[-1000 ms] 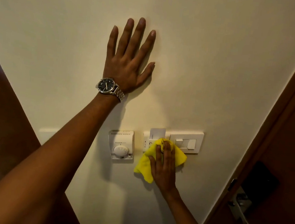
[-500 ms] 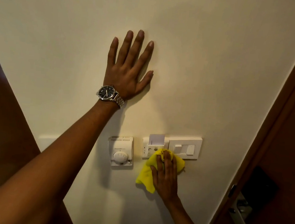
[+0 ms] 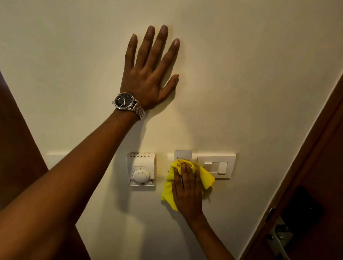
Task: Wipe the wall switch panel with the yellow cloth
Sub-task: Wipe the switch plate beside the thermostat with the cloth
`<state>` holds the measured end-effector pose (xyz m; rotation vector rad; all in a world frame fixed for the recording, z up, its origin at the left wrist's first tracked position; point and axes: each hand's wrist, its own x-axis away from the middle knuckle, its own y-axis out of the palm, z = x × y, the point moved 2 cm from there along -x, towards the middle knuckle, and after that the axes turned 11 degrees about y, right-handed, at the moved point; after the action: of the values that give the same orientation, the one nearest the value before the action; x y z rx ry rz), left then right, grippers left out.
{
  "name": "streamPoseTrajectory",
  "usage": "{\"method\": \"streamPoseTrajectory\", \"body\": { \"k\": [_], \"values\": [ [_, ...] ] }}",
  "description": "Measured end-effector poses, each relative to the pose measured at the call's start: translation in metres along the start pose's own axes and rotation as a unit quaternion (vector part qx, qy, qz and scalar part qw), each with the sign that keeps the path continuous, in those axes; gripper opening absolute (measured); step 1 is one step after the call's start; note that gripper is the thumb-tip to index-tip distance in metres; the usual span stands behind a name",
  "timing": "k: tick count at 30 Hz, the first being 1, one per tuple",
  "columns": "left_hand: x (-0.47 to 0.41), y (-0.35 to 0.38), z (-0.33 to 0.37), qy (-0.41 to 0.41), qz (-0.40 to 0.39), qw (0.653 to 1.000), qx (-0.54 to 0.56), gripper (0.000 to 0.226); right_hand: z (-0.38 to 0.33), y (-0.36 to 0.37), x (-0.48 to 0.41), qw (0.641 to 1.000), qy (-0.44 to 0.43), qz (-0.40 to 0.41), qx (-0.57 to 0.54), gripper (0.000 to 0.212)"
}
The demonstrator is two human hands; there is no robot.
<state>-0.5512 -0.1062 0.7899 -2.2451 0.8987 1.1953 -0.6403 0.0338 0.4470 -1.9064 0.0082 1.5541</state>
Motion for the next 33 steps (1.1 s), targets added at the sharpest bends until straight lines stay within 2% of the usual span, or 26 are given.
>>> {"method": "streamPoseTrajectory", "body": {
  "k": [4, 9, 14, 20, 23, 25, 30, 33],
  "values": [
    [0.0, -0.003, 0.001, -0.005, 0.001, 1.0, 0.003, 0.066, -0.001, -0.001, 0.019, 1.0, -0.01, -0.018, 0.01, 0.075],
    [0.0, -0.001, 0.0, 0.0, 0.003, 1.0, -0.004, 0.066, -0.018, 0.0, -0.003, 1.0, 0.023, 0.002, -0.017, 0.068],
    [-0.002, -0.005, 0.0, -0.007, -0.007, 1.0, 0.007, 0.066, -0.02, -0.001, 0.021, 0.997, 0.036, -0.058, -0.032, 0.044],
    [-0.002, 0.001, 0.0, -0.003, -0.001, 1.0, -0.005, 0.067, -0.033, -0.002, -0.006, 0.998, 0.053, -0.037, -0.026, 0.055],
    [-0.001, 0.001, -0.002, -0.007, -0.006, 1.0, 0.001, 0.068, -0.031, -0.005, 0.015, 0.996, 0.05, -0.066, -0.025, 0.044],
    [-0.001, -0.001, -0.001, -0.007, -0.008, 1.0, 0.004, 0.067, -0.033, -0.007, 0.024, 0.995, 0.05, -0.083, -0.03, 0.048],
    [-0.002, 0.002, -0.001, -0.002, -0.004, 1.0, -0.004, 0.068, -0.044, -0.011, -0.014, 0.997, 0.06, -0.039, -0.023, 0.057],
    [-0.001, 0.001, -0.001, -0.003, -0.006, 1.0, -0.003, 0.068, -0.033, -0.01, 0.004, 0.997, 0.048, -0.05, -0.014, 0.059]
  ]
}}
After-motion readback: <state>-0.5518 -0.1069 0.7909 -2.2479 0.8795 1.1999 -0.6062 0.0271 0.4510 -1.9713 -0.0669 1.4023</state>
